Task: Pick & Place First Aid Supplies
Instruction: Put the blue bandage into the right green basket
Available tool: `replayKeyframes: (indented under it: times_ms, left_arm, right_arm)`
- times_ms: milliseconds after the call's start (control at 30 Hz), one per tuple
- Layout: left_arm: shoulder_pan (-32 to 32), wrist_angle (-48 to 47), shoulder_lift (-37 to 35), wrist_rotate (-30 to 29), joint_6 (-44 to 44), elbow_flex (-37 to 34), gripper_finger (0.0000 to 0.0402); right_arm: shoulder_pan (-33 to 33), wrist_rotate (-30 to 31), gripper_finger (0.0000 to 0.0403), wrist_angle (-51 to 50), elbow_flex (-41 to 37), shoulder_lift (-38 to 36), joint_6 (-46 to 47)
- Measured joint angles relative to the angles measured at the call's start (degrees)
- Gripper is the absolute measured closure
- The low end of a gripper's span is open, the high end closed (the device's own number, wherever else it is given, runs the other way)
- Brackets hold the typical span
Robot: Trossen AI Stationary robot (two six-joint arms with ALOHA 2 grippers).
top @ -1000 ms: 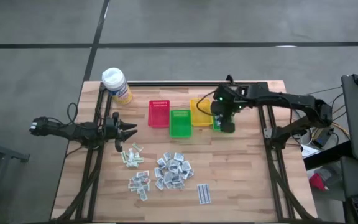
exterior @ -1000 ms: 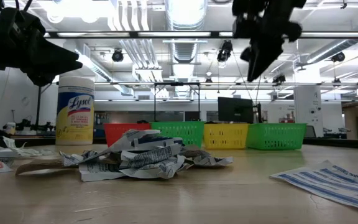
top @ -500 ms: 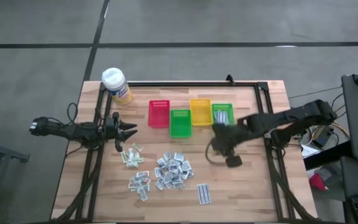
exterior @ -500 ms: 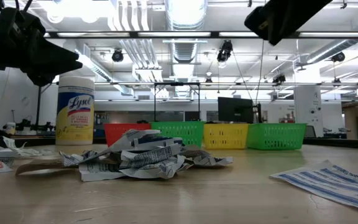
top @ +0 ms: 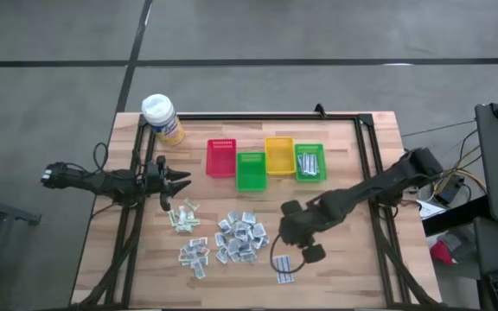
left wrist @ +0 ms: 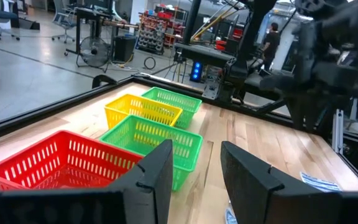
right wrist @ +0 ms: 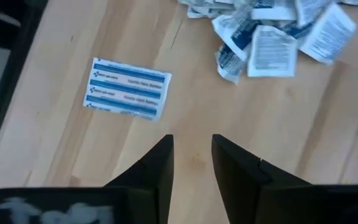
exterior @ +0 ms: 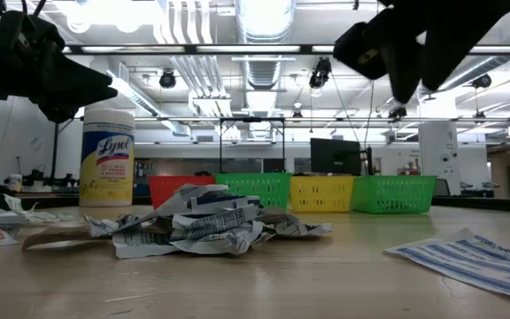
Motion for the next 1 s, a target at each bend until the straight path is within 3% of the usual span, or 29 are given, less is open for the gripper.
replayKeyframes:
  times_ms: [233, 500, 1000]
  left_arm:
    - [-0.01, -0.03, 0.02, 0.00, 0.00, 0.00, 0.0271]
    - [0.00, -0.02, 0.02, 0.00, 0.01, 0.00, 0.0271]
    - [-0.01, -0.04, 0.02, 0.00, 0.02, 0.00, 0.0271]
  right_arm:
    - [0.28, -2.14, 0.0264, -2.48, 5.18, 6.56, -2.03]
    - [0.26, -2.95, 0.0238, -2.32, 5.71, 9.49, 1.24]
    - [3.25, -3.20, 0.0236, -1.58, 7.23, 15.63, 10.08]
